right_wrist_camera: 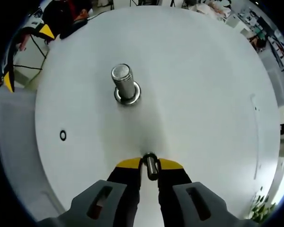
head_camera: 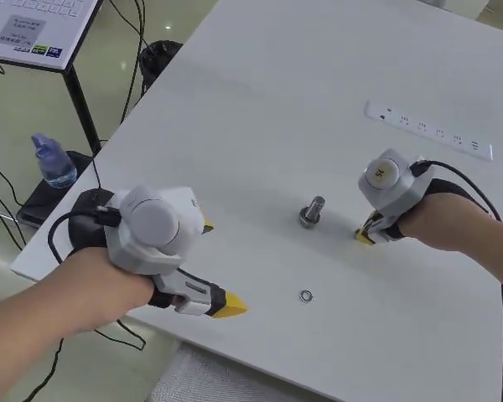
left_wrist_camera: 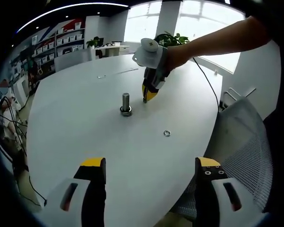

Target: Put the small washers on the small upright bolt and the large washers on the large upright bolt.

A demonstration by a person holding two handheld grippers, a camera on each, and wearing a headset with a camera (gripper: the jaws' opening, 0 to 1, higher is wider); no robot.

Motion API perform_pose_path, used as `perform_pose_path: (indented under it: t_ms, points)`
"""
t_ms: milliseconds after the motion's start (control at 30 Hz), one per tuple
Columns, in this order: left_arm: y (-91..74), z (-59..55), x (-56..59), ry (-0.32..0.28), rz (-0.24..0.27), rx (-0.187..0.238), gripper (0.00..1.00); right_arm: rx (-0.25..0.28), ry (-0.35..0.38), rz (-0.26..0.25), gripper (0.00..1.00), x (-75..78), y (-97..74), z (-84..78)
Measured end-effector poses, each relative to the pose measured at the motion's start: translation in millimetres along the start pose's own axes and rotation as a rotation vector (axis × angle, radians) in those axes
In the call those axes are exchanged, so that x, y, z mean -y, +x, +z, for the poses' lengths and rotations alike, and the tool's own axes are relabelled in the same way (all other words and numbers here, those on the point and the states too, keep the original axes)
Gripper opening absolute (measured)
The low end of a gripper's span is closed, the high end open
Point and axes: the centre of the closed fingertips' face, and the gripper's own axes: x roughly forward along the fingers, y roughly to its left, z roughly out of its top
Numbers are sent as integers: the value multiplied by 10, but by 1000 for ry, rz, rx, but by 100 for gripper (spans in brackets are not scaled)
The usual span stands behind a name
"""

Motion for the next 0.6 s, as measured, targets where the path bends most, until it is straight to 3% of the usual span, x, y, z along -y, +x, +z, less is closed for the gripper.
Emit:
perform_pose_path:
  t_ms: [100, 400, 600]
  points:
    - [-2, 2, -6, 0, 2, 2, 76, -1, 4, 4, 13, 59, 48, -1]
    - [-17, -13, 1, -2, 4, -1, 76, -5, -3, 3, 14, 21, 23, -9]
    - [-27, -1, 4, -1, 6, 2, 76, 6, 1, 19, 24, 0, -9, -4]
